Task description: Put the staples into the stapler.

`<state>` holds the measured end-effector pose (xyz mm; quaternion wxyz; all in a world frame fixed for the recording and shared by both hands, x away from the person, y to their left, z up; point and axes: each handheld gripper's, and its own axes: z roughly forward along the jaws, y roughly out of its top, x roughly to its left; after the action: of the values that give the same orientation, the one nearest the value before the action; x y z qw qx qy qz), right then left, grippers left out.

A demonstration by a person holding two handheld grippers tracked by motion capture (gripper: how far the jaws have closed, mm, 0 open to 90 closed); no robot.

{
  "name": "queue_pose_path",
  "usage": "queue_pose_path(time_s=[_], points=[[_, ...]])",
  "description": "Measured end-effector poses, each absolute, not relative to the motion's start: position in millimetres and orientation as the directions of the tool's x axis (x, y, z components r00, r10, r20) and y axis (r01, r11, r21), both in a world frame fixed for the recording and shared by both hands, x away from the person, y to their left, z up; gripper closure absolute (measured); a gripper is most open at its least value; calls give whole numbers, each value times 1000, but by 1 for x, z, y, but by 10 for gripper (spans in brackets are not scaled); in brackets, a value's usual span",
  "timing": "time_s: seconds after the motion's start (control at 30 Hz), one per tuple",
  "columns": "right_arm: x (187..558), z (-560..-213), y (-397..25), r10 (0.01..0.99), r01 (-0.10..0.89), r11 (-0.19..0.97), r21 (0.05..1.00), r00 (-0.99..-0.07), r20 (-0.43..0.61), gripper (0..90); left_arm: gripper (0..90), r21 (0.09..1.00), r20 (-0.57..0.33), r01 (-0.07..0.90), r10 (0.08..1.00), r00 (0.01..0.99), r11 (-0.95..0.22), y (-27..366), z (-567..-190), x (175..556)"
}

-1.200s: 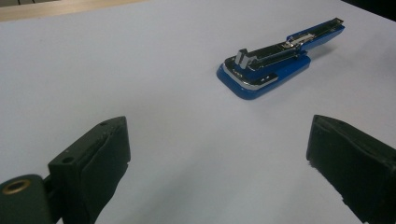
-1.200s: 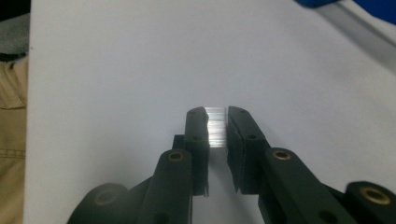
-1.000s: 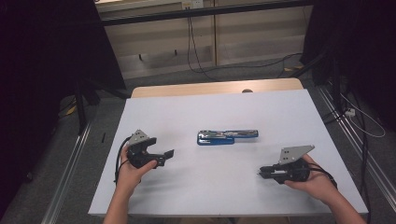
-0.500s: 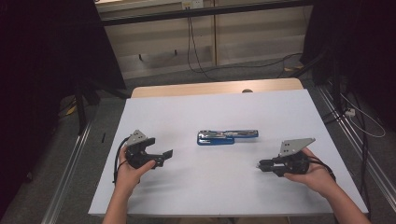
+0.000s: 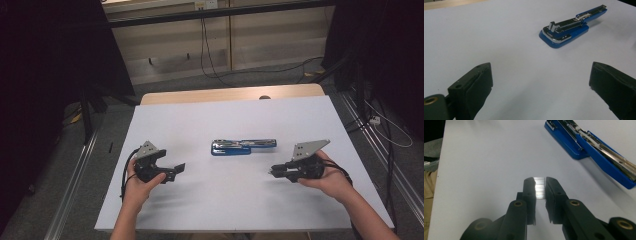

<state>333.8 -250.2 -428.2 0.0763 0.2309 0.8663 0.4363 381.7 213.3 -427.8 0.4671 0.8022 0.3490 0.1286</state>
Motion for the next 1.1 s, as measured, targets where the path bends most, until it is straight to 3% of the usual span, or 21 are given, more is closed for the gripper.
queue_pose_path(time_s=[1.1], points=[[382, -394, -225, 437, 279, 539, 795, -899, 19, 792, 51, 841, -122, 444, 690, 713, -310, 223, -427, 377]])
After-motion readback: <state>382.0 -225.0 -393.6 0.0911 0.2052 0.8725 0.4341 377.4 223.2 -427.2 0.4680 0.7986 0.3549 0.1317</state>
